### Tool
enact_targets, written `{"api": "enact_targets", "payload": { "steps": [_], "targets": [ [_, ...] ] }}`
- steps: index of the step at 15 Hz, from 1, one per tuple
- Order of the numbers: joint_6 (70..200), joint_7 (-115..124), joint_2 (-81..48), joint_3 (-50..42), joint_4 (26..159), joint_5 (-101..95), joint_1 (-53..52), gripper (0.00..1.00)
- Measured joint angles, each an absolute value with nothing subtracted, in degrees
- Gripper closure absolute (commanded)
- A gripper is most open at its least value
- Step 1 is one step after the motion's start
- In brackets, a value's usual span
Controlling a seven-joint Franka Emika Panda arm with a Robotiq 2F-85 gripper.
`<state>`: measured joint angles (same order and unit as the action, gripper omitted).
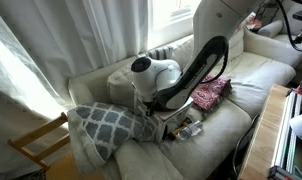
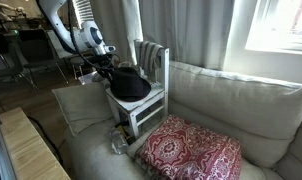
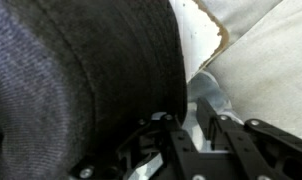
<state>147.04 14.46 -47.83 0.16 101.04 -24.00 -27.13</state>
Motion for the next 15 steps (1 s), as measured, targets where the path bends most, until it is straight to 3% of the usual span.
{"api": "enact_targets", "payload": {
  "steps": [9,15],
  "targets": [
    [150.60,13.59,-46.73,0.06,101.60,-24.00,-26.35,0.99],
    [159.84,7.95,-36.88,1.77,112.55,-22.86,-21.37,0.99]
  ]
}}
